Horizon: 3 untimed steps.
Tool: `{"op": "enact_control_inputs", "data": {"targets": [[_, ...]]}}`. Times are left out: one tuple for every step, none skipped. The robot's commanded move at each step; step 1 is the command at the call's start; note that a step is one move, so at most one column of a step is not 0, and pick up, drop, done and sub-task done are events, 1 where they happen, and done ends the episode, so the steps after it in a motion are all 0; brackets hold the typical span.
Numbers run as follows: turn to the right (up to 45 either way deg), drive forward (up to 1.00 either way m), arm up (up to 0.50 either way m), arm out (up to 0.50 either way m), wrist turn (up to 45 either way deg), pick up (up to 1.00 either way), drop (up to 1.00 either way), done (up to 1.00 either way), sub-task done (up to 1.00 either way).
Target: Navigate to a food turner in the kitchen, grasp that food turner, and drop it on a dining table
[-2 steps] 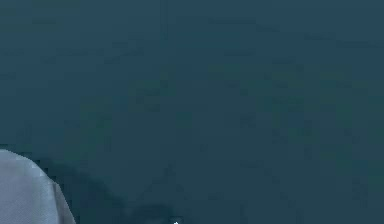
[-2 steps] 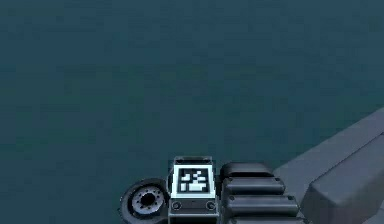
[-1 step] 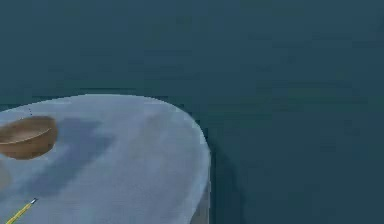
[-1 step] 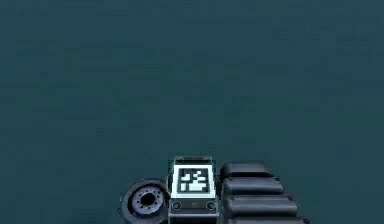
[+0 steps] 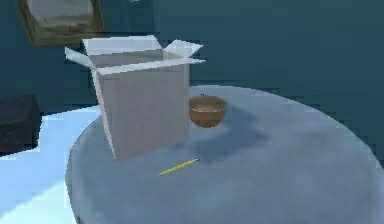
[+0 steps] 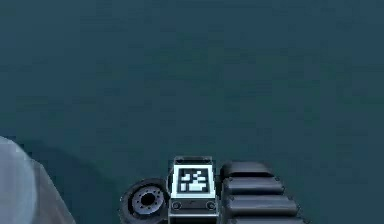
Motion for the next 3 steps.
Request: {"op": "enact_control_inputs", "data": {"targets": [[-45.0,0.00,0.00,0.00,0.0,0.00,0.00,0.00,0.00],[-33.0,0.00,0.00,0.00,0.0,0.00,0.00,0.00,0.00],[0.0,0.35,0.00,0.00,0.0,0.00,0.00,0.00,0.00]]}}
